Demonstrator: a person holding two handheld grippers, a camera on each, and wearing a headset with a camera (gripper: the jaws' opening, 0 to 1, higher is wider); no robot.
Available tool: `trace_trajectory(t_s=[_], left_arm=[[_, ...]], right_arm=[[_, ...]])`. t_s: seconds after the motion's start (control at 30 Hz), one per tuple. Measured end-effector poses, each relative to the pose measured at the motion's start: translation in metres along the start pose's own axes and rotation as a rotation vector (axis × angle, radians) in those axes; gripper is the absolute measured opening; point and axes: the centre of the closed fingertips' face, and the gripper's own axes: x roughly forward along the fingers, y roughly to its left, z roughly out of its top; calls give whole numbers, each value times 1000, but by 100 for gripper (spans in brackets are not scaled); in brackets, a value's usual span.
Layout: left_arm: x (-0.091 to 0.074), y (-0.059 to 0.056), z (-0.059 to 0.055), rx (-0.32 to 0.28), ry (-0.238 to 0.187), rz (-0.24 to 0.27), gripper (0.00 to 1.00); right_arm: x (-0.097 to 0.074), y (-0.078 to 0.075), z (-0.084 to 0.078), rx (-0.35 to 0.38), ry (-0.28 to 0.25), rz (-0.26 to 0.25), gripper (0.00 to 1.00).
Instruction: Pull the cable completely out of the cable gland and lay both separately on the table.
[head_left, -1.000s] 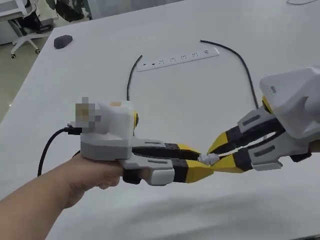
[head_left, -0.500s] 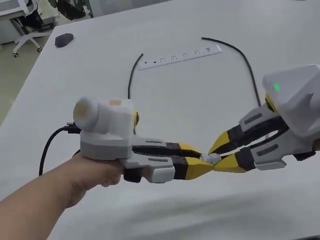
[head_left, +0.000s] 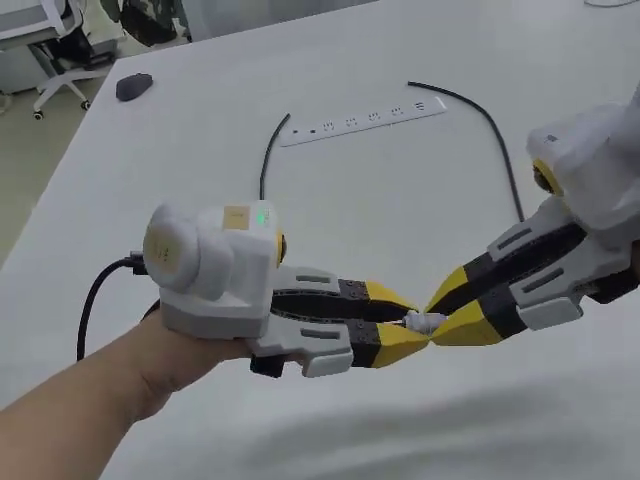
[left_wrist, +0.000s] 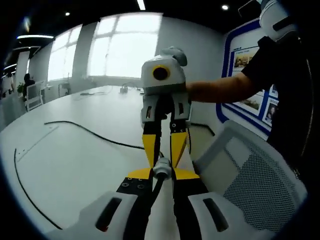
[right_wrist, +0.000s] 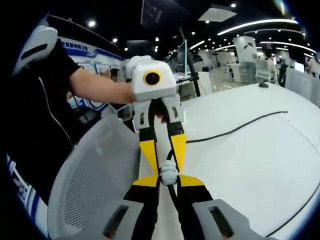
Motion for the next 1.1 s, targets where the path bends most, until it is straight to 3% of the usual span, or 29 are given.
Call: trace_trajectory(t_s=[0.1,0.13,0.2,0.27,0.33,0.37,0.4,0.5,0.67,0.73,0.8,0.83,0.9,0.97,1.03,1.1], left_arm=[[-2,2,1,-45,-7,6,15],[-2,3,1,-89,-13,12,15],[-3,5,0,-102,-17,13,15],[-3,5,-2,-175,-13,16,15],[-2,8,-1,-350,-47,19,15],[-3,8,-2,-360,-52,14,15],[-4,10,-2,-336,-66,15,15],[-3,8,0,-328,-70,14,15],[-3,8,3,-311,-72,14,15],[-4,10,5,-254,-75,28,15],[-7,10,10,-145,-80,41,15],[-8,9,13,-53,-80,51,15],[-9,7,17,-3,-75,55,15],[-10,5,20,69,-75,51,15],[-10,2,22,85,-76,45,15],[-10,2,23,99,-67,46,15]], right_arm=[[0,-1,1,-51,2,-27,8],[0,-3,3,-100,0,-44,7],[1,-1,5,-173,5,-75,7],[2,-1,5,-280,18,-118,7],[3,0,7,-420,30,-166,7],[3,0,7,-428,34,-171,7],[3,0,8,-456,38,-194,7],[3,2,7,-453,37,-190,7],[1,0,10,-412,23,-191,8],[-2,-1,14,-372,4,-191,15],[-6,-2,15,-213,-34,-168,29],[-8,-1,15,-140,-57,-136,27],[-12,-3,20,-79,-114,-114,18],[-14,-4,25,-22,-167,-102,17],[-16,-6,27,-2,-184,-95,21],[-17,-6,28,11,-189,-79,16]])
